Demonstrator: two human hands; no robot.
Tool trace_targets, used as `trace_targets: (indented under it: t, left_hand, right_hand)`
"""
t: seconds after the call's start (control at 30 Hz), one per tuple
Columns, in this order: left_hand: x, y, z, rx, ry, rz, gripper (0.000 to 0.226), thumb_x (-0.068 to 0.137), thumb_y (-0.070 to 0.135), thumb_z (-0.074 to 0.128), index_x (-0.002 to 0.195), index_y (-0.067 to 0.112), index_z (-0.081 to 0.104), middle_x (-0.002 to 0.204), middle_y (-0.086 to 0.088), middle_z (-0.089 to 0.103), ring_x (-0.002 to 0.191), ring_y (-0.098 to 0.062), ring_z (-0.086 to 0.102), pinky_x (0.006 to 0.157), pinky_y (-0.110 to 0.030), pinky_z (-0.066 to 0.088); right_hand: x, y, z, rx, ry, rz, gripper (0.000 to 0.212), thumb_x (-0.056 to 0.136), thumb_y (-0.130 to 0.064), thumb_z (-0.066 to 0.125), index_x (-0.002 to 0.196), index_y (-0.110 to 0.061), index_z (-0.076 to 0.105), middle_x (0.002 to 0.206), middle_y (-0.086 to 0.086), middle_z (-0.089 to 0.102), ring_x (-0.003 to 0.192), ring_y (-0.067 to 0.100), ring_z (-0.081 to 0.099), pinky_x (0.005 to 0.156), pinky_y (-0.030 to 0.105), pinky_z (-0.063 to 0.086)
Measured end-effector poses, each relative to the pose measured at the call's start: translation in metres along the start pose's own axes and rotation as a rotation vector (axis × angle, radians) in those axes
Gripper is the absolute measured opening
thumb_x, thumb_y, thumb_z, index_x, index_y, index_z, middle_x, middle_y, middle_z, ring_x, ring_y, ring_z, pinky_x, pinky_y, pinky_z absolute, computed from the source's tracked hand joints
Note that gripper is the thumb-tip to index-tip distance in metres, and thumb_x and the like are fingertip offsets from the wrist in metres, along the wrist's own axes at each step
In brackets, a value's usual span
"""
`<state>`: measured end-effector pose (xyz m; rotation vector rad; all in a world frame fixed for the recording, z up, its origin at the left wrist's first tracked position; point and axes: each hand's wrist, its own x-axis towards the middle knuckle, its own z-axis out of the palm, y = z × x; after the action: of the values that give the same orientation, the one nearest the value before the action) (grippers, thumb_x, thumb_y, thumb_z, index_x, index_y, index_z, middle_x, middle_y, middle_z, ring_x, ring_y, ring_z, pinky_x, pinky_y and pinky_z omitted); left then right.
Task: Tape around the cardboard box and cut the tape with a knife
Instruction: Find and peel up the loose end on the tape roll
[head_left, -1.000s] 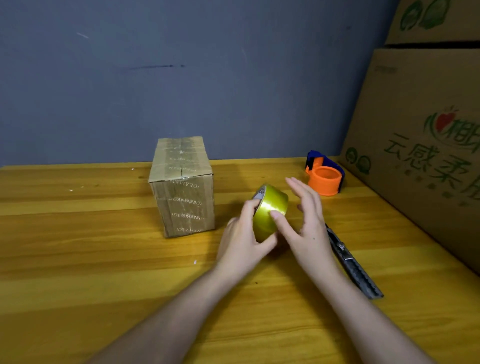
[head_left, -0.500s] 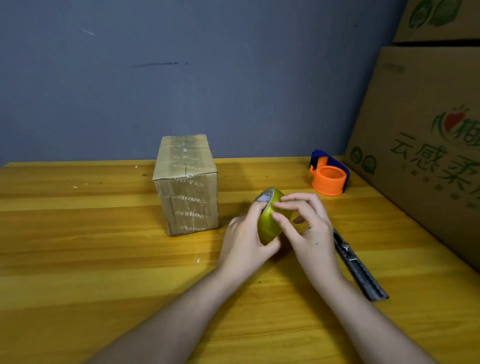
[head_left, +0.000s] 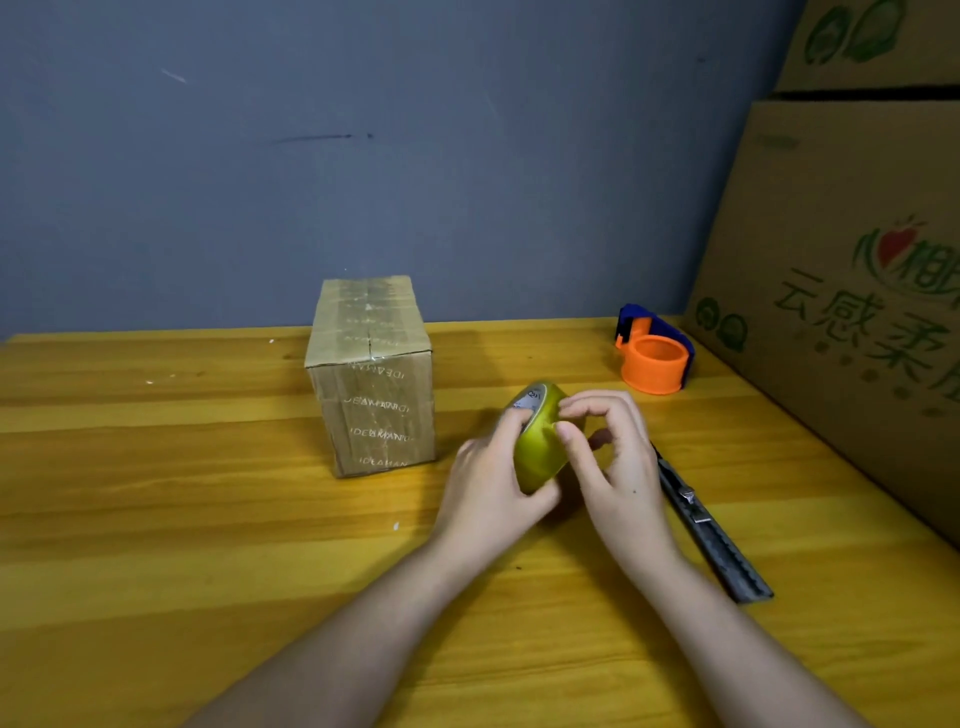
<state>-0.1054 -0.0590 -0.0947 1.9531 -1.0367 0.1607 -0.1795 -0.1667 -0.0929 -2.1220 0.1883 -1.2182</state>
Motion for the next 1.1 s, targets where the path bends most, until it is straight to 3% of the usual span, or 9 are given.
trace_targets:
  t: [0.1, 0.33, 0.53, 0.7, 0.83, 1.0, 1.1]
  left_hand:
    - [0.000, 0.000, 0.001, 0.027, -0.006, 0.017, 0.054, 0.071, 0.027, 0.067, 0.120, 0.024, 0.045, 0.112, 0.002, 0.065, 0.100, -0.029, 0.058, 0.082, -0.028, 0.040]
    - [0.000, -0.001, 0.000, -0.003, 0.026, 0.024, 0.053, 0.068, 0.031, 0.062, 0.119, 0.024, 0.047, 0.108, 0.004, 0.068, 0.097, -0.025, 0.061, 0.082, -0.029, 0.043]
    - [0.000, -0.002, 0.001, 0.042, 0.013, 0.072, 0.049, 0.068, 0.030, 0.062, 0.114, 0.026, 0.046, 0.105, 0.002, 0.068, 0.095, -0.028, 0.061, 0.081, -0.031, 0.044]
    - [0.001, -0.004, 0.003, 0.089, 0.012, 0.119, 0.053, 0.068, 0.032, 0.063, 0.118, 0.021, 0.048, 0.105, -0.001, 0.068, 0.096, -0.029, 0.061, 0.084, -0.032, 0.044]
    - [0.002, -0.005, 0.005, 0.124, 0.032, 0.159, 0.054, 0.064, 0.034, 0.059, 0.116, 0.020, 0.050, 0.102, -0.003, 0.070, 0.095, -0.029, 0.062, 0.083, -0.032, 0.045]
    - [0.005, -0.009, -0.001, -0.166, 0.085, -0.055, 0.042, 0.065, 0.044, 0.059, 0.103, 0.036, 0.043, 0.083, 0.002, 0.067, 0.077, -0.027, 0.062, 0.068, -0.035, 0.051]
    - [0.006, -0.014, 0.000, -0.244, 0.091, -0.077, 0.042, 0.063, 0.042, 0.059, 0.102, 0.035, 0.044, 0.080, 0.002, 0.066, 0.072, -0.023, 0.060, 0.068, -0.039, 0.052]
  right_hand:
    - [0.000, 0.000, 0.000, -0.037, -0.019, 0.003, 0.034, 0.085, -0.035, 0.059, 0.116, -0.021, 0.059, 0.110, -0.007, 0.056, 0.107, 0.012, 0.053, 0.082, 0.034, 0.048]
    - [-0.003, -0.004, -0.001, -0.088, 0.027, -0.096, 0.018, 0.086, -0.026, 0.063, 0.101, -0.021, 0.071, 0.109, -0.009, 0.063, 0.105, 0.009, 0.056, 0.080, 0.038, 0.050]
    - [0.001, -0.007, 0.001, 0.037, 0.072, 0.042, 0.008, 0.078, -0.018, 0.070, 0.085, -0.023, 0.068, 0.097, -0.006, 0.060, 0.099, 0.014, 0.058, 0.072, 0.030, 0.047]
    - [0.003, -0.007, -0.003, 0.017, 0.059, 0.075, 0.007, 0.082, -0.017, 0.068, 0.083, -0.023, 0.066, 0.094, -0.005, 0.057, 0.097, 0.014, 0.057, 0.084, 0.034, 0.047]
    - [0.003, -0.003, -0.002, -0.088, 0.036, 0.016, 0.010, 0.087, -0.025, 0.057, 0.087, -0.017, 0.063, 0.096, -0.004, 0.054, 0.095, 0.017, 0.054, 0.082, 0.039, 0.047]
    - [-0.001, -0.007, 0.004, -0.088, -0.032, -0.117, 0.010, 0.089, -0.020, 0.055, 0.088, -0.012, 0.061, 0.096, -0.003, 0.054, 0.096, 0.010, 0.052, 0.083, 0.031, 0.043]
    - [0.001, -0.008, 0.003, -0.038, -0.003, -0.111, 0.009, 0.088, -0.019, 0.058, 0.087, -0.011, 0.063, 0.095, -0.002, 0.060, 0.096, 0.011, 0.056, 0.080, 0.030, 0.044]
